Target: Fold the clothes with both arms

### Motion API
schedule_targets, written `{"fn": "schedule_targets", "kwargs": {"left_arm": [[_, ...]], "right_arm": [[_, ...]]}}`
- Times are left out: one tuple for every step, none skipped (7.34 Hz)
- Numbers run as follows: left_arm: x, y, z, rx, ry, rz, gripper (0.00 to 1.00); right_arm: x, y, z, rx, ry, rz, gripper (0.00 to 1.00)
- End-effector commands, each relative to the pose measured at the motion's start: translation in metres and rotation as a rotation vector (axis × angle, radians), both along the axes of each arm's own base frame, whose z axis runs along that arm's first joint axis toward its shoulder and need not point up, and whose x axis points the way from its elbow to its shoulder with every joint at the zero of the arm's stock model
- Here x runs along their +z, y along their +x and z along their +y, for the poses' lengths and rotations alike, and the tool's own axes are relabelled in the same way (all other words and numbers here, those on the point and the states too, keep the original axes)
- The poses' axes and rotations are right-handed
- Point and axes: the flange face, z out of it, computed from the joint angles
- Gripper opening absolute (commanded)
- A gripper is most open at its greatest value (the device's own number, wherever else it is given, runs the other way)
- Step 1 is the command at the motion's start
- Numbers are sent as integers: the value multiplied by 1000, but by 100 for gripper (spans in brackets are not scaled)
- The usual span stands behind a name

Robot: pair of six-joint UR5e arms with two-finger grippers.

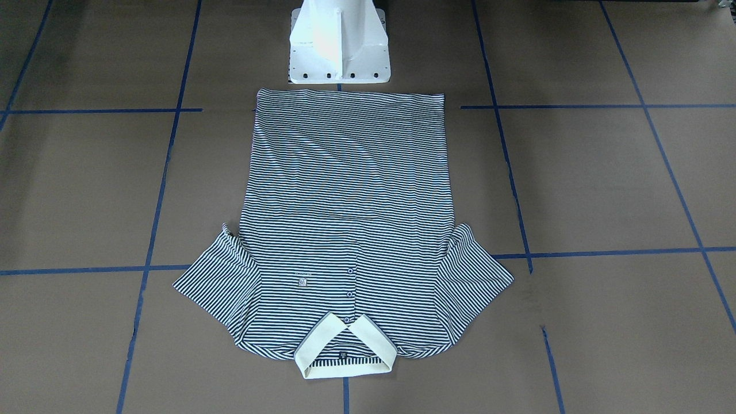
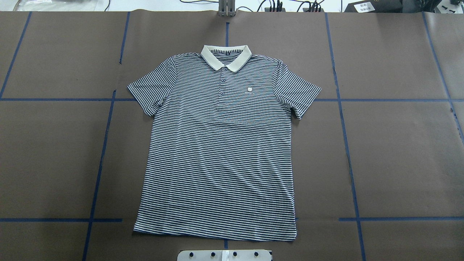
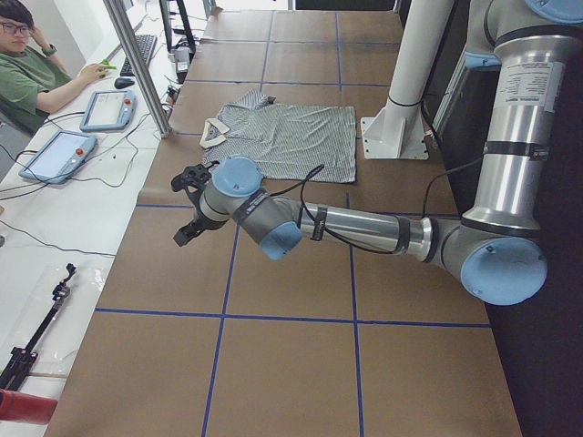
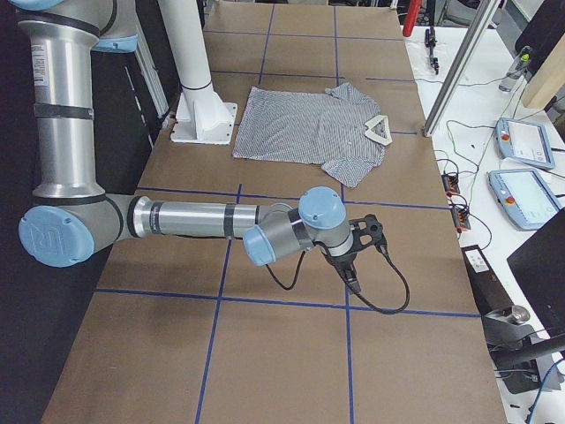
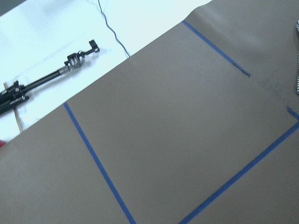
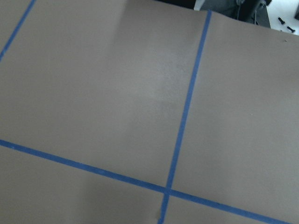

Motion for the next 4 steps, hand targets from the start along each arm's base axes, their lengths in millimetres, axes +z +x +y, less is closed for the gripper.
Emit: {"fn": "schedule_targets", "kwargs": {"left_arm": [[-42,83,-38,-3,-162,147,100],[-64,122,-51,13,-213,194,100],[-78,138,-51,34,-185,194,100],[-80,165,-43,69,-166,198,100]], "right_arm": [[-57,-80,-48,58,-109,-139,100],[-95,-132,-73,109,-162,-169,100],[-122,-186,-85,159,-212,-184,100],[-142,-224,-90,190,-226,-190,99]]}}
